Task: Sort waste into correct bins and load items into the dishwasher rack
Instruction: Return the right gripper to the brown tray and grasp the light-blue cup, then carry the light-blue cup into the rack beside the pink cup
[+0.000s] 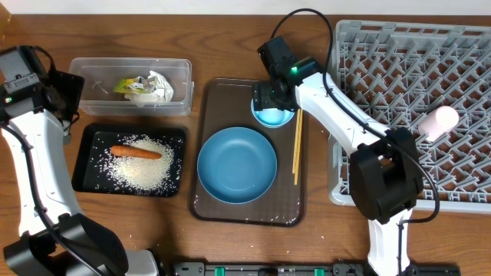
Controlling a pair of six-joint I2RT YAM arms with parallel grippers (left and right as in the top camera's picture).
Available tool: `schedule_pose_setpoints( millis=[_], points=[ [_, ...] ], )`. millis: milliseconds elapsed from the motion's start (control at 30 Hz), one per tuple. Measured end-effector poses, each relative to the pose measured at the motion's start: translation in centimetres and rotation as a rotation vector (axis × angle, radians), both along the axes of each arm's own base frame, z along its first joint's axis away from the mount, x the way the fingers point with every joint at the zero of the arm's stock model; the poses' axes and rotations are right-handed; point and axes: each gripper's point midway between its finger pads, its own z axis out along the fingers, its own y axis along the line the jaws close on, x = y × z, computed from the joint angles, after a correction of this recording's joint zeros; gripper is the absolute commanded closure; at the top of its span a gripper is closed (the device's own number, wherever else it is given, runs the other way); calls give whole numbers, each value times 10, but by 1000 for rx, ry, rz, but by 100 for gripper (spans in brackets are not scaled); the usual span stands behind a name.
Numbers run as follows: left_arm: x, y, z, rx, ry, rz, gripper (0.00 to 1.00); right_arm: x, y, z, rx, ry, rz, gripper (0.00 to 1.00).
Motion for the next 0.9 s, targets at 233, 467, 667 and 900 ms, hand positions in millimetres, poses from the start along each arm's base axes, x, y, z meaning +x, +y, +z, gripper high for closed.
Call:
schedule_pose_setpoints(
  millis=[233, 467, 667, 900],
  points=[
    [0, 0, 0, 0, 0, 0, 2, 1, -3, -2, -15, -4, -8, 22],
    [0, 0, 0, 0, 0, 0, 2, 2, 0, -8, -20, -3, -5, 38],
    [0, 0, 0, 0, 0, 0, 2, 3, 3, -7, -23, -17, -4, 46],
    [0, 0, 0, 0, 0, 0, 2, -1, -6, 17, -46, 27, -7, 47]
  ],
)
